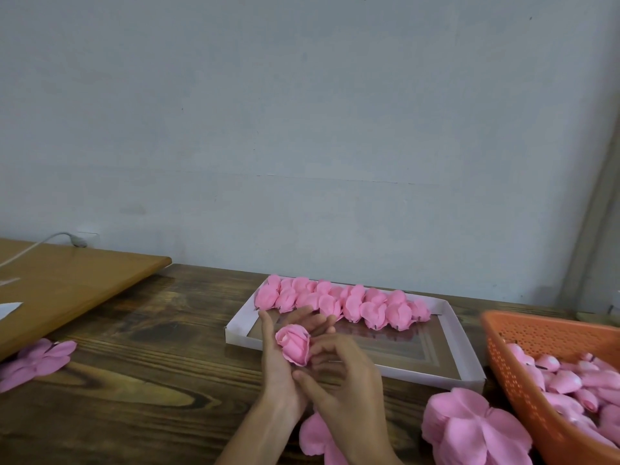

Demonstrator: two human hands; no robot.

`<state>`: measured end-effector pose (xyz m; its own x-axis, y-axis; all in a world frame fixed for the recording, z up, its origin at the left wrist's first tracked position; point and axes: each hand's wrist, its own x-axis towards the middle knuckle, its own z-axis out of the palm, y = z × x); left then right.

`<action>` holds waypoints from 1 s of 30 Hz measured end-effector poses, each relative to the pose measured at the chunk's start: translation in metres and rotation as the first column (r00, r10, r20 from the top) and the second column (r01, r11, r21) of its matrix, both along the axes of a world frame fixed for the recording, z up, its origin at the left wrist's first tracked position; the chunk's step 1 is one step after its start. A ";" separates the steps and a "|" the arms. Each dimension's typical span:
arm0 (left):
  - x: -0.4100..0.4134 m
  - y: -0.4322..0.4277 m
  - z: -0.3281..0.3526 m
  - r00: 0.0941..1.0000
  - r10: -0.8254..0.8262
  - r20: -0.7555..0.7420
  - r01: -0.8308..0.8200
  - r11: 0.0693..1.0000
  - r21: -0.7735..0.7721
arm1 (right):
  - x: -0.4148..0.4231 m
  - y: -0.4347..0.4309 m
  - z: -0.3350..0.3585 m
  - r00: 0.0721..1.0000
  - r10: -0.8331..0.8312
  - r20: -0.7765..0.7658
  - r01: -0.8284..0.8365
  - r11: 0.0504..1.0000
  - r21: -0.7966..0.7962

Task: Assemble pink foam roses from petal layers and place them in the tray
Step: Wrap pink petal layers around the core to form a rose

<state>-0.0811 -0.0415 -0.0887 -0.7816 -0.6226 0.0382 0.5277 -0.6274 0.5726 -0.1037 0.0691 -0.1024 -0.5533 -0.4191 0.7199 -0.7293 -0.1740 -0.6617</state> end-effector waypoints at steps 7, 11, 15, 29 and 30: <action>-0.004 -0.005 -0.008 1.000 0.010 0.014 -0.010 1.000 0.000 | -0.002 0.002 0.001 0.993 -0.065 -0.103 0.068 0.997 0.024; -0.005 -0.006 -0.011 1.000 0.000 0.016 0.000 1.000 -0.010 | -0.004 0.001 0.001 0.975 -0.091 -0.203 0.095 0.995 0.013; -0.006 -0.006 -0.010 1.000 -0.004 0.006 0.004 1.000 -0.023 | -0.005 0.001 0.000 0.968 -0.089 -0.235 0.092 0.996 0.001; -0.014 -0.011 -0.015 0.993 0.044 0.109 -0.043 0.999 -0.008 | -0.010 0.002 0.002 0.937 -0.129 -0.325 0.159 0.985 0.068; -0.017 -0.013 -0.018 0.989 0.057 0.133 -0.056 0.998 -0.013 | -0.011 0.003 0.003 0.925 -0.134 -0.356 0.171 0.983 0.072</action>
<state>-0.0980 -0.0544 -0.1069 -0.7435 -0.6662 -0.0586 0.4807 -0.5932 0.6457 -0.1148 0.0721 -0.0996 -0.3380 -0.4295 0.8374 -0.9293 0.0116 -0.3692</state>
